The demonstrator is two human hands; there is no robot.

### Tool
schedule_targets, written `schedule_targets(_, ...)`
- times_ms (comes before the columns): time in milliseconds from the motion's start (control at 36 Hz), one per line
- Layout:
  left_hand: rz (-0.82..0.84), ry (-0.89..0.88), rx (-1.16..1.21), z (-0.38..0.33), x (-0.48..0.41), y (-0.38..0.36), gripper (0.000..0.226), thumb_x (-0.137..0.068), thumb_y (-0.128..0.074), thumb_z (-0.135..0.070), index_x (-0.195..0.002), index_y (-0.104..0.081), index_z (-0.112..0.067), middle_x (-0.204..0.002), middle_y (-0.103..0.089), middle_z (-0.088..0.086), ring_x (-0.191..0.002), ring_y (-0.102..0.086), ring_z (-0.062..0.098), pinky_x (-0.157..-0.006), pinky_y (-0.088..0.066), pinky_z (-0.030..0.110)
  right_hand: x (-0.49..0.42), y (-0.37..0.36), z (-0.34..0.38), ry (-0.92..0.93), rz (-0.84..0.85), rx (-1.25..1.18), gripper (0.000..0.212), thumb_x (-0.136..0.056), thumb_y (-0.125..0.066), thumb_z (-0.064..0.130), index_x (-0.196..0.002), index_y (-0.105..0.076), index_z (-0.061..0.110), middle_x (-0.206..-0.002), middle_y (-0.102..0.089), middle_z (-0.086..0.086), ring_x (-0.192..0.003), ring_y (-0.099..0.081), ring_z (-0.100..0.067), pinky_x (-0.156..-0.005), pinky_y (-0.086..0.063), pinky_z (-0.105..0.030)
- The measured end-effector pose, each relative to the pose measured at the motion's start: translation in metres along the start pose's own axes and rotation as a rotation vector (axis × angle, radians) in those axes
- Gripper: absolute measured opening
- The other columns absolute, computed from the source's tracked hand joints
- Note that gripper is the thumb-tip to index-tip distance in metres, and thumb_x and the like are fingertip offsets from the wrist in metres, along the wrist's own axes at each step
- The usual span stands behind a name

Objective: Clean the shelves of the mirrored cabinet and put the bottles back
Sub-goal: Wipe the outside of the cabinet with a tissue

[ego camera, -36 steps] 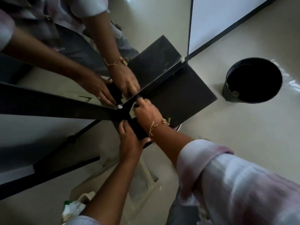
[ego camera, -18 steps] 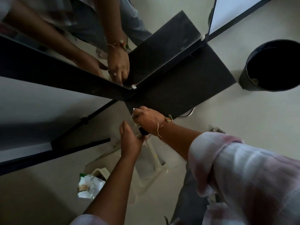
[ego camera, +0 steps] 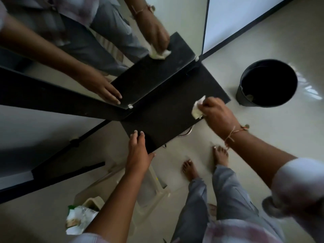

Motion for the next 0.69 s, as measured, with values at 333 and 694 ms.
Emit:
schedule_targets(333, 0.077, -0.040, -0.031, 0.008, -0.005, 0.002, 0.099, -0.074, -0.083, -0.035, -0.151, -0.025, -0.014, -0.159, -0.009, 0.007, -0.146, -0.011, 0.028, -0.116, -0.027, 0.038, -0.087, 0.014, -0.018, -0.419, -0.106, -0.038, 0.024, -0.090, -0.046, 0.010, -0.110, -0.061, 0.012, -0.116, -0.051, -0.013, -0.105, -0.047, -0.026, -0.084, -0.042, -0.032)
schedule_targets(694, 0.066, -0.070, 0.070, 0.000, 0.011, 0.014, 0.064, -0.090, -0.065, -0.022, -0.146, -0.036, -0.013, -0.158, -0.020, 0.003, -0.144, -0.023, 0.021, -0.113, -0.031, 0.033, 0.024, -0.033, 0.094, 0.065, 0.170, -0.240, 0.019, -0.097, -0.043, 0.034, -0.108, -0.057, 0.026, -0.101, -0.049, 0.001, -0.087, -0.052, -0.017, -0.073, -0.047, -0.028)
Point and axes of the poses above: each hand's wrist, its own x-axis away from the middle knuckle, its own y-axis out of the back of the hand, z = x × y, the point moved 4 cm from there along -x, towards the middle knuckle
